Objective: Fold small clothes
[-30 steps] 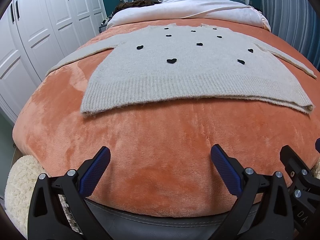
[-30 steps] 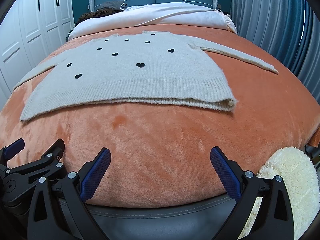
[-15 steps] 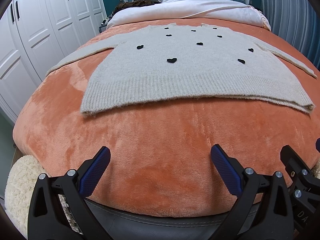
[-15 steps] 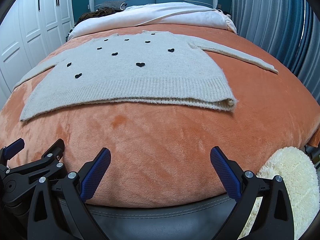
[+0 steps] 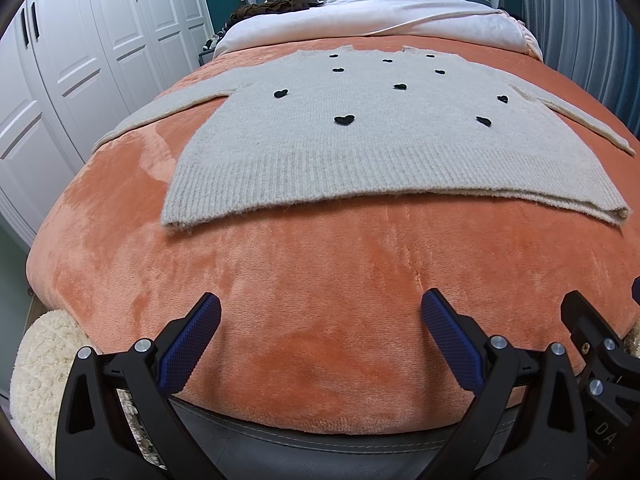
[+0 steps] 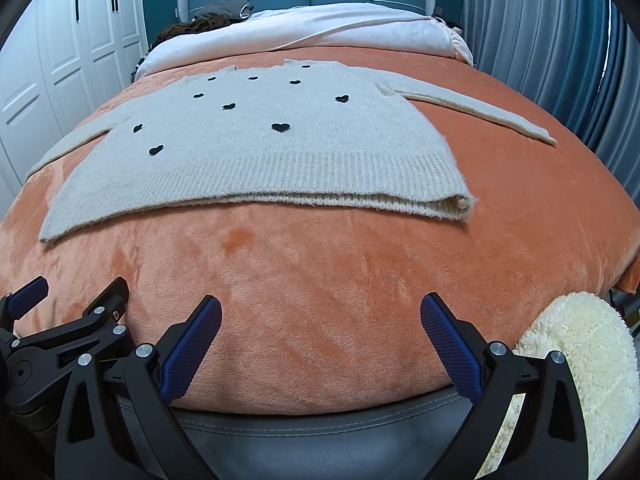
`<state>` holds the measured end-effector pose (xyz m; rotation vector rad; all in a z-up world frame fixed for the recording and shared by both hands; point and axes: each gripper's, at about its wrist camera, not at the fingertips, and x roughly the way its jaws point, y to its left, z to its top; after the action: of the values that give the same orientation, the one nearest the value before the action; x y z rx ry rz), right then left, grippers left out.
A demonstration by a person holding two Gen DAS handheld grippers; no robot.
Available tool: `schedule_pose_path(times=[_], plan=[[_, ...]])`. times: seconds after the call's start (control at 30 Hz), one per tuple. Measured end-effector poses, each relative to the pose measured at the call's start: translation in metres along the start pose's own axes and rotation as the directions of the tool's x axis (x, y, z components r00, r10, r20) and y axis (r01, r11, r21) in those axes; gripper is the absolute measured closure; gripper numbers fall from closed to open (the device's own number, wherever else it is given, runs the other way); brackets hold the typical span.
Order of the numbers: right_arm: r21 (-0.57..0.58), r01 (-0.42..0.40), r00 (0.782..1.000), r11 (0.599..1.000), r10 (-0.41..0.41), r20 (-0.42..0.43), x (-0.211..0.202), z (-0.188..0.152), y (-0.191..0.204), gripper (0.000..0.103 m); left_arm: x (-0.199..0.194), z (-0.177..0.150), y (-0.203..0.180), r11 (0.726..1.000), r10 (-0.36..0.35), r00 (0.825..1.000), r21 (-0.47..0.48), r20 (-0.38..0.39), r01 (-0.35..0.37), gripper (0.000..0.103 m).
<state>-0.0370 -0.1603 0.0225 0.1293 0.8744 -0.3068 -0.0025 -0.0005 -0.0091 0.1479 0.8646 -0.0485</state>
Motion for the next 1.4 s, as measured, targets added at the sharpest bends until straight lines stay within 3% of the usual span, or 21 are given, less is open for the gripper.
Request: schedule_pose_path(times=[0.3, 0.5, 0.63, 0.73, 0.87, 0.93, 1.07, 1.2, 1.33, 1.4], plan=[[0.012, -0.012, 1.000, 1.000, 0.013, -0.020, 0.005, -0.003, -0.001, 0.005, 0.001, -0.002, 0.003, 1.000, 0.003, 1.000, -0.001, -0.001, -0.003, 0.005], [0.063, -0.125, 0.991, 0.990, 0.128, -0.040, 0.013, 0.017, -0.016, 0.005, -0.009, 0.010, 0.020, 0.998, -0.002, 0.999, -0.069, 0.050, 0.005, 0.005], [0.249, -0.135, 0.990, 0.959, 0.138, 0.006, 0.024, 0.059, -0.083, 0.005, -0.012, 0.035, 0.043, 0.988, -0.001, 0.998, -0.154, 0.067, 0.011, 0.005], [0.377, -0.074, 0.997, 0.923, 0.064, 0.038, 0.035, 0.091, -0.145, 0.005, -0.010, 0.053, 0.047, 0.987, 0.027, 0.997, -0.159, 0.069, -0.016, 0.005], [0.452, -0.006, 0.997, 0.892, -0.029, 0.069, 0.051, 0.132, -0.214, 0.005, 0.005, 0.076, 0.035, 0.993, 0.059, 0.998, -0.108, 0.024, -0.056, 0.005], [0.501, -0.002, 0.997, 0.865, -0.037, 0.067, 0.067, 0.151, -0.248, 0.005, 0.014, 0.088, 0.024, 0.996, 0.068, 0.998, -0.062, -0.005, -0.068, 0.005], [0.629, 0.045, 0.995, 0.776, -0.088, 0.038, 0.112, 0.189, -0.323, 0.005, 0.032, 0.111, -0.003, 0.996, 0.086, 0.995, 0.032, -0.054, -0.084, 0.005], [0.689, 0.097, 0.993, 0.718, -0.113, -0.022, 0.166, 0.218, -0.380, 0.005, 0.045, 0.126, -0.017, 0.999, 0.040, 0.997, 0.019, -0.073, -0.039, 0.005], [0.816, 0.109, 0.994, 0.568, -0.084, -0.074, 0.215, 0.224, -0.422, 0.005, 0.055, 0.132, -0.024, 1.000, 0.004, 0.997, -0.003, -0.071, -0.004, 0.005], [0.851, 0.108, 0.991, 0.514, -0.119, -0.054, 0.224, 0.228, -0.430, 0.007, 0.059, 0.134, -0.023, 1.000, -0.003, 0.998, -0.006, -0.067, 0.002, 0.005]])
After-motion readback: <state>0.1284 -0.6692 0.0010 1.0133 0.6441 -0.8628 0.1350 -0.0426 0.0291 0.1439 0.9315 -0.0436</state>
